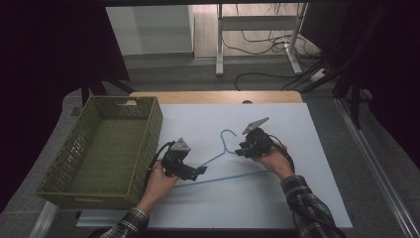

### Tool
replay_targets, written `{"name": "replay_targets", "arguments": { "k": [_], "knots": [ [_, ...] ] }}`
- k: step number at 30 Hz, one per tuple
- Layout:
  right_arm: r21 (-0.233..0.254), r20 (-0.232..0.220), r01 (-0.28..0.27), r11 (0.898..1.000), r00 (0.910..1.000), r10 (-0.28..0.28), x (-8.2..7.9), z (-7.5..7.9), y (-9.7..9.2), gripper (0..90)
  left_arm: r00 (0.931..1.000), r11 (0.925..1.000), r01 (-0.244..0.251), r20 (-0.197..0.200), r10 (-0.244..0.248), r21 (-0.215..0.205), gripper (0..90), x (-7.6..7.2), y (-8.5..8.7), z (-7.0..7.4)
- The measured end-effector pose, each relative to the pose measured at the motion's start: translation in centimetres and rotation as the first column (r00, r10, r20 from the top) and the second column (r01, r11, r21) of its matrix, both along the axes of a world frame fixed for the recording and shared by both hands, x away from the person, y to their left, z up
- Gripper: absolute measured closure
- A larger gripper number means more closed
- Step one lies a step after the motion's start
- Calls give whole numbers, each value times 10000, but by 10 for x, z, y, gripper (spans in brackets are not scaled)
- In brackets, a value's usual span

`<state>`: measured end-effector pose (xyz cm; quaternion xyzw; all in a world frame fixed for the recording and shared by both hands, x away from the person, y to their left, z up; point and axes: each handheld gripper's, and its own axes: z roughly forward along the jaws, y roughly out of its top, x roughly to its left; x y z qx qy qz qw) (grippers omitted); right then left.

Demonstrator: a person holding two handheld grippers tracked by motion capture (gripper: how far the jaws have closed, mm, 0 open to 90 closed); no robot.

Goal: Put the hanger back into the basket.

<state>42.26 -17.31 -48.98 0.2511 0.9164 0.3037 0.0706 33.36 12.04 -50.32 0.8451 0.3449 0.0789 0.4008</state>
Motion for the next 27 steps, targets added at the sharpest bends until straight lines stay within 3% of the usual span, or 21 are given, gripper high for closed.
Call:
{"name": "replay_targets", "arguments": {
  "k": [10,15,22,27],
  "knots": [
    [-309,-65,-709,9970,9975,708,14,-16,4,770,9999,9999,75,-128,-73,144,2,-1,-2,-3],
    [-465,-88,-1007,9938,9949,1004,18,-22,7,796,9996,10000,28,-275,-29,-43,4,-1,-1,-3],
    [-489,-21,-1353,9896,9908,1353,18,-22,9,861,9987,9999,-67,-501,60,-129,15,0,-3,-3],
    [-491,57,-1548,9867,9879,1552,16,-21,8,865,9987,9999,-47,-515,53,120,22,1,-6,-1]
  ]
}}
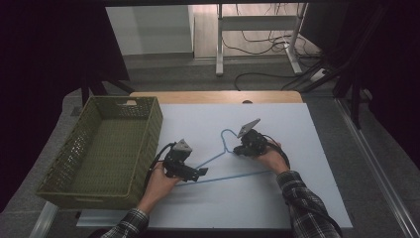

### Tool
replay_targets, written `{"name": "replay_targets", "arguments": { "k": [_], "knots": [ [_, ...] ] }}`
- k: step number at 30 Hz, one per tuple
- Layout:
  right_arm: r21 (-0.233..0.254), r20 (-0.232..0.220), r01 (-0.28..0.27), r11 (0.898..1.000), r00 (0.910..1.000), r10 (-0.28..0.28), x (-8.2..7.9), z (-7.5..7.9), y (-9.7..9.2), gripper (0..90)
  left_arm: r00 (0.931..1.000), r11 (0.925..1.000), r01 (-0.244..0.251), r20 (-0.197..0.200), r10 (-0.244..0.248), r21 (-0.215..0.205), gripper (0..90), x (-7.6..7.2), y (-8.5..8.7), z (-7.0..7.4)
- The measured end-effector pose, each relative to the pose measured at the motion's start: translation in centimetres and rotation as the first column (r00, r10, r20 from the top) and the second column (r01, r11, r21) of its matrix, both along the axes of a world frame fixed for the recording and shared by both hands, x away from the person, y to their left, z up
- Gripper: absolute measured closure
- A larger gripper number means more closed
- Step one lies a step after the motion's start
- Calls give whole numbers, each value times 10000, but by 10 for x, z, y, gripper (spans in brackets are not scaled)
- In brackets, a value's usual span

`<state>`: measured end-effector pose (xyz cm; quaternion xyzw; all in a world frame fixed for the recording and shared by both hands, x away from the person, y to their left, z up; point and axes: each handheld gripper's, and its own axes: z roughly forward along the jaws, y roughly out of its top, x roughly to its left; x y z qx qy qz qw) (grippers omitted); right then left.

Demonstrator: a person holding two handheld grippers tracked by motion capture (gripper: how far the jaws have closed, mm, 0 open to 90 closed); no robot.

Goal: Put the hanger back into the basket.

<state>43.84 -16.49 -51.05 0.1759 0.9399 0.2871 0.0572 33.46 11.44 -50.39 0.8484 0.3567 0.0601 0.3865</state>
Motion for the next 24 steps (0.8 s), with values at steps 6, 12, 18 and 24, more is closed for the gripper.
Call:
{"name": "replay_targets", "arguments": {
  "k": [6,12,18,24],
  "knots": [
    [72,293,-122,9999,9995,120,-6,8,2,868,9996,9998,214,-182,-214,-13,58,11,-10,6],
    [185,549,-255,9995,9982,245,-12,15,1,869,9985,9976,398,-390,-377,559,300,26,-16,4],
    [301,672,-310,9991,9973,289,-15,20,-1,869,9926,9954,707,-1035,-639,639,513,40,-17,-10],
    [398,801,-398,9984,9961,365,-17,24,0,869,9883,9926,976,-1247,-881,722,659,48,-24,-13]
  ]
}}
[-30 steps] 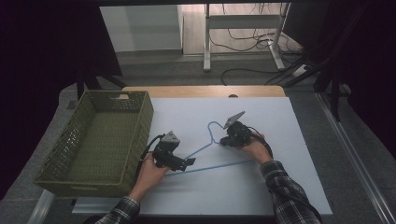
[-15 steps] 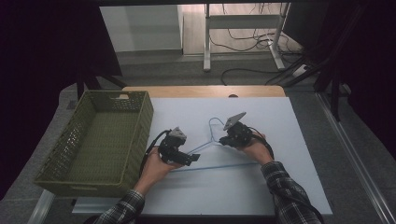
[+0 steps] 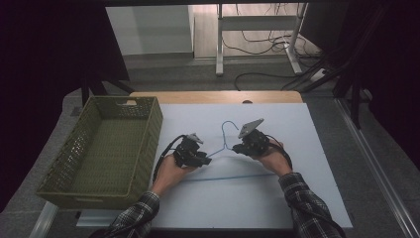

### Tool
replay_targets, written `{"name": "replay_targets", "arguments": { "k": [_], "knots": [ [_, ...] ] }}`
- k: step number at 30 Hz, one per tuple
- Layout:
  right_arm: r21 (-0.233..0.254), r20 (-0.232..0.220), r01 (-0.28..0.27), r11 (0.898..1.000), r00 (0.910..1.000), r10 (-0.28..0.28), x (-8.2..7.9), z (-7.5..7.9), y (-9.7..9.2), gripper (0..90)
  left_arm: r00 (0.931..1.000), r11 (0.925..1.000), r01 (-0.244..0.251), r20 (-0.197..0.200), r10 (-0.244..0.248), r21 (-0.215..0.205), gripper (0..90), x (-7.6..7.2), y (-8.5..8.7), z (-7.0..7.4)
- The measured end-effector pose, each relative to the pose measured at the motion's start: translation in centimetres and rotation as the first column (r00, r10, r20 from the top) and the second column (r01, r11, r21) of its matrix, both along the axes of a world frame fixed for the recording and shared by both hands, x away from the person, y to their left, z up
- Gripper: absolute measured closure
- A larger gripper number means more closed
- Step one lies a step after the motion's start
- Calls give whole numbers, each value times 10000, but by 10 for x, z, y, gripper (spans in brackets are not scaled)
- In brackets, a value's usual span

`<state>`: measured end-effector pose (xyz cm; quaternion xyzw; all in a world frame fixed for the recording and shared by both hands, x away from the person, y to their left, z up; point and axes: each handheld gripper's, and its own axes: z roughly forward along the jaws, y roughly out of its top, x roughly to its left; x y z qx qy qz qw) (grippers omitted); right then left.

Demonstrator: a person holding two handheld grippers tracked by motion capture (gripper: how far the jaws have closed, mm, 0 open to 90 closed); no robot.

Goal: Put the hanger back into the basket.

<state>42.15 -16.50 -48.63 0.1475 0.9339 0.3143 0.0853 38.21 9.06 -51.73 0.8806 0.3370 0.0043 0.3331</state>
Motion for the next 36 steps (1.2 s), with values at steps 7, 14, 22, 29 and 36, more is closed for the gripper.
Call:
{"name": "replay_targets", "arguments": {
  "k": [7,14,22,29,36],
  "knots": [
    [30,-1,33,10000,10000,-33,-2,2,-1,868,9998,9995,137,116,-140,296,812,2,-5,1],
    [2,-179,570,9984,9982,-570,-2,3,-2,848,9967,9971,601,513,-625,469,860,-5,-11,1],
    [1020,-788,2157,9711,9749,-2083,0,17,3,567,9956,9968,745,554,-761,298,861,-5,-10,3],
    [1359,-1120,3249,9359,9437,-3113,12,11,30,494,9938,9954,882,648,-904,371,861,-8,-10,3],
    [1254,-1683,3914,9116,9140,-3692,21,2,40,622,9938,9957,904,631,-916,222,861,-9,-9,3]
  ]
}}
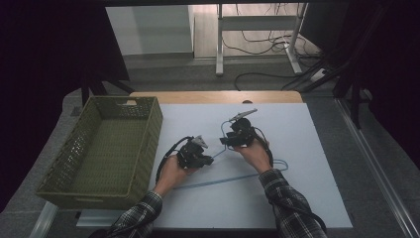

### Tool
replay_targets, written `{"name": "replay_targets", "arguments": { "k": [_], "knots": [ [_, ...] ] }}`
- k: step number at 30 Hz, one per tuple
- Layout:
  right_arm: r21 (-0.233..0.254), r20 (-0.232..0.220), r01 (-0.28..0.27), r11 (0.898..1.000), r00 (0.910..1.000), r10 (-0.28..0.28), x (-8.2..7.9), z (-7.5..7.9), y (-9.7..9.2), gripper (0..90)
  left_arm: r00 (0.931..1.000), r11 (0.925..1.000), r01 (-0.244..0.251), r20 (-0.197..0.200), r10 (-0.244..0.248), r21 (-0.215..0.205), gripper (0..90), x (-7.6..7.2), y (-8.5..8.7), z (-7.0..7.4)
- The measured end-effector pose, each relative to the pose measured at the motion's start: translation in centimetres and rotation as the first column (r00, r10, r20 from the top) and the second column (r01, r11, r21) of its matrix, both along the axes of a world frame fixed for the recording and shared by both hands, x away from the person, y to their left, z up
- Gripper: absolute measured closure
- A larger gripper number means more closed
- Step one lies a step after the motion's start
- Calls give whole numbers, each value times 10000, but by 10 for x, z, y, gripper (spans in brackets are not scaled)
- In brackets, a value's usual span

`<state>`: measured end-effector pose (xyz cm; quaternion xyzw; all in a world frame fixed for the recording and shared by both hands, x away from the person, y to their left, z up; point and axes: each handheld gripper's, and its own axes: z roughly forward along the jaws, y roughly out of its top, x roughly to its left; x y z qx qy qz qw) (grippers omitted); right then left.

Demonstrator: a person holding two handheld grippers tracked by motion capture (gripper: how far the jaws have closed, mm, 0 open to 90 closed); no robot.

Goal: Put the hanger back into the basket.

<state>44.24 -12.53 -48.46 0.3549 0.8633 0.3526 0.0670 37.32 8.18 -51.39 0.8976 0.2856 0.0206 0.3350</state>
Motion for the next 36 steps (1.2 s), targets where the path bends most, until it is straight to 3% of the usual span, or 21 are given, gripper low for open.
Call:
{"name": "replay_targets", "arguments": {
  "k": [3,6,9,11,14,17,22,29,32,36],
  "knots": [
    [203,-353,-17,9998,9994,24,0,-2,1,732,10000,10000,27,-43,-27,-32,860,0,0,0],
    [467,-755,278,9985,9969,-242,-2,0,1,786,9998,9999,156,-151,-156,26,859,-1,0,1],
    [1319,-1453,719,9887,9880,-524,-3,4,-3,844,9992,9995,275,-292,-280,-172,840,-4,-1,3],
    [1801,-1595,869,9798,9855,-581,-6,10,-6,859,9991,9991,320,-262,-328,-276,795,-7,-1,9],
    [1826,-1180,731,9805,9916,-520,-14,22,-6,861,9994,9980,240,-238,-254,-592,685,-12,2,21],
    [2297,-1154,648,9711,9926,-390,-21,32,-8,861,9983,9946,198,-521,-253,-1023,591,-18,7,31],
    [2583,-601,218,9658,9982,-65,-36,49,-10,860,9951,9884,-10,-975,-140,-1517,429,-30,16,47],
    [2621,25,-402,9642,9992,410,-61,62,-10,860,9923,9895,259,-1164,-427,-1424,253,-48,27,63],
    [2691,203,-668,9608,9978,636,-72,65,-10,860,9884,9860,406,-1381,-634,-1619,333,-49,28,64],
    [2606,428,-1070,9595,9941,993,-87,67,-10,860,9722,9704,685,-2027,-1170,-2316,538,-44,26,64]
  ]
}}
